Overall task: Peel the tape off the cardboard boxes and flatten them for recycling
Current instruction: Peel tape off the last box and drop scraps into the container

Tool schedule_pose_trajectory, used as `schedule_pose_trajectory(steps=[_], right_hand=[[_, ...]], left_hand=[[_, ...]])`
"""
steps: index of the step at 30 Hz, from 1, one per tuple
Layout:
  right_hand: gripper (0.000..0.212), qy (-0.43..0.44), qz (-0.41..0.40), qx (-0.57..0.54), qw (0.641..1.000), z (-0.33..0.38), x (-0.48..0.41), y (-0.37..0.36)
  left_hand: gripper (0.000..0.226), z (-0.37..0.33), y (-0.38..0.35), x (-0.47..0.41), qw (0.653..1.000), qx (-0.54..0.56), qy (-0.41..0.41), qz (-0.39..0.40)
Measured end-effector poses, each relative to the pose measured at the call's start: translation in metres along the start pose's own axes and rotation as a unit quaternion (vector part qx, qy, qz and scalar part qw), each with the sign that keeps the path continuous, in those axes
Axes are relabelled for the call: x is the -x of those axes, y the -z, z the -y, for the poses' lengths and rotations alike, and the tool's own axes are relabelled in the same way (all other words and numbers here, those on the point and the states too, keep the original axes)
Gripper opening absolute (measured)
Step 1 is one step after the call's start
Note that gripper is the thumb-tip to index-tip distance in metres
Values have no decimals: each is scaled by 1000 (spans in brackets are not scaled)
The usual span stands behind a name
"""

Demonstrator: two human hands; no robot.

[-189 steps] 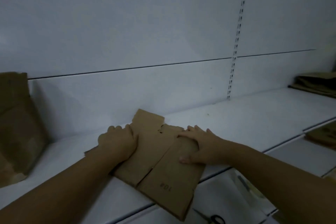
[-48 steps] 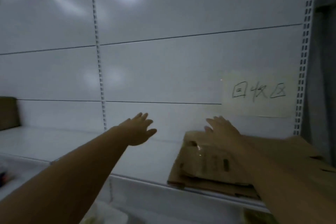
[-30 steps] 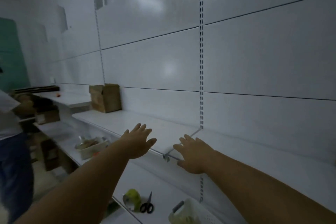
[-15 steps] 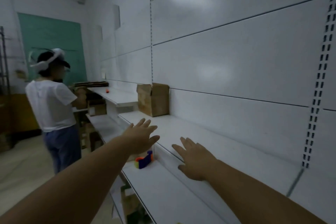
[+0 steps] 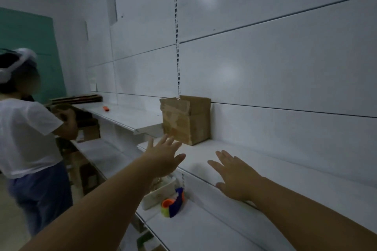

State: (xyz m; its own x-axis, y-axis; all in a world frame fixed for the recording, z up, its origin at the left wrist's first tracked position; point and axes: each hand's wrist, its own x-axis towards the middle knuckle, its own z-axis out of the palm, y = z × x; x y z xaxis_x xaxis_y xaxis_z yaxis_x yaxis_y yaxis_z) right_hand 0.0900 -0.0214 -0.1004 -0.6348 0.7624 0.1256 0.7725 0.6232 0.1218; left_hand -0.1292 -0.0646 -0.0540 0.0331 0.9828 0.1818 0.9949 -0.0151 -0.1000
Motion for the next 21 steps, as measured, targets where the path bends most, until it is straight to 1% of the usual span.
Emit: schedule_pose_trajectory(steps=[2, 4, 7, 9, 11, 13, 17, 20, 21], right_hand=[[66, -14, 11, -2, 1000, 3, -26, -5], [66, -30, 4, -10, 999, 1, -57, -9], [67, -35, -12, -29, 999, -1, -104, -20], [68, -37, -56, -66, 995, -4, -139, -27], [69, -50, -108, -117, 986, -9, -174, -30], [69, -68, -147, -138, 977, -12, -195, -27], [76, -103, -244, -159, 951, -21, -248, -15], [85, -114, -314, -146, 931, -34, -278, 7], [90, -116, -323, -137, 929, -39, -287, 17]], left_hand=[[58, 21, -15, -16, 1000, -10, -15, 13], [58, 41, -27, -36, 999, -19, -23, 15], [59, 71, -40, -64, 1000, -1, -19, 18], [60, 91, -44, -81, 999, -10, -21, 23], [62, 112, -44, -99, 998, -45, -30, 18], [63, 130, -39, -110, 998, -52, -34, 12], [64, 176, -40, -152, 1000, 4, -13, -4], [64, 197, -51, -190, 1000, 18, -17, -17], [63, 202, -55, -203, 999, 28, -20, -27]])
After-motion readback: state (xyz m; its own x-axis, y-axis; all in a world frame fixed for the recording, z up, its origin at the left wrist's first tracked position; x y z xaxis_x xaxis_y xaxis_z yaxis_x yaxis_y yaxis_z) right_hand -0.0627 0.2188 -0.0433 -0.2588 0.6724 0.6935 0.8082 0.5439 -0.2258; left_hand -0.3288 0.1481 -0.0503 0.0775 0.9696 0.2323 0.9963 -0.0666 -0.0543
